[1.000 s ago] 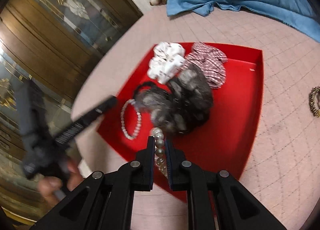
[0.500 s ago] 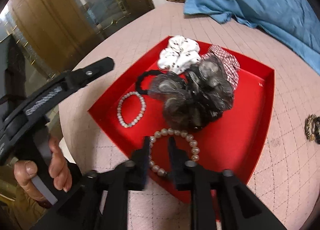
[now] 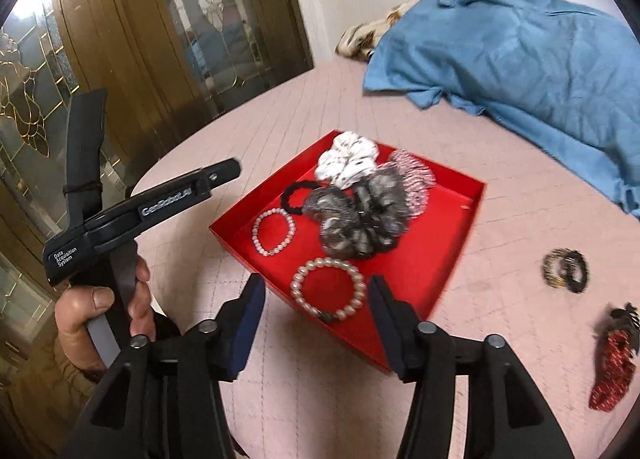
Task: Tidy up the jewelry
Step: 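Release the white bead bracelet into the red tray with the left tool while the right releases the pearl bracelet, then withdraw both open tools from the tray toward the remaining bracelets and scrunchie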
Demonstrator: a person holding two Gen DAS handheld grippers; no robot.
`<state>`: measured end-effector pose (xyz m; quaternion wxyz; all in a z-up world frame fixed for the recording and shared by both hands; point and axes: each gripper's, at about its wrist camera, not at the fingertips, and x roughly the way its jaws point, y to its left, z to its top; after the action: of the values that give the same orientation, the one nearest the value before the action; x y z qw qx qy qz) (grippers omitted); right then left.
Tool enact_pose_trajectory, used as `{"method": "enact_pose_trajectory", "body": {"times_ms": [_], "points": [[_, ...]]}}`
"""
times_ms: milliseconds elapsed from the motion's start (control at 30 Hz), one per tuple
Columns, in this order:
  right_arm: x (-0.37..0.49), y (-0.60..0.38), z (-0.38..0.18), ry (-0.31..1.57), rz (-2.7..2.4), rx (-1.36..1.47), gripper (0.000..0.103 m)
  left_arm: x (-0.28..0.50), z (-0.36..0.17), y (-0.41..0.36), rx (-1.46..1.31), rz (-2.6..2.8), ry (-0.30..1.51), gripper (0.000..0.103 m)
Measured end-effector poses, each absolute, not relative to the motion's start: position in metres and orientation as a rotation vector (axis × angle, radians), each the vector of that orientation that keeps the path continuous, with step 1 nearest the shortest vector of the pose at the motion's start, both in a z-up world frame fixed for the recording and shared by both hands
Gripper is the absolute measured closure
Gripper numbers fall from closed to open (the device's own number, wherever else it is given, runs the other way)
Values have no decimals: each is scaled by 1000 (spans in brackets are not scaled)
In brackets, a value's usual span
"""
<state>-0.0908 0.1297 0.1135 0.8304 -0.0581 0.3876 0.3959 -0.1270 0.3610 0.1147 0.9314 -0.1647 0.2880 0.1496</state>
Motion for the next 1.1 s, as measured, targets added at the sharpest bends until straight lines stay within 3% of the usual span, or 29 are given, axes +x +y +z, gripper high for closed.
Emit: {"method": "enact_pose_trajectory", "body": {"times_ms": [200,433,1100], "points": [[-99,86,117,803,781,-74,40,-141,135,334,-266,319,608,48],[-104,26,111,806,684,12,40,-150,159,281,-174,251,596,38],[-106,-104,79,841,450,231,34,-150,165,177,60,238,708,38]]}}
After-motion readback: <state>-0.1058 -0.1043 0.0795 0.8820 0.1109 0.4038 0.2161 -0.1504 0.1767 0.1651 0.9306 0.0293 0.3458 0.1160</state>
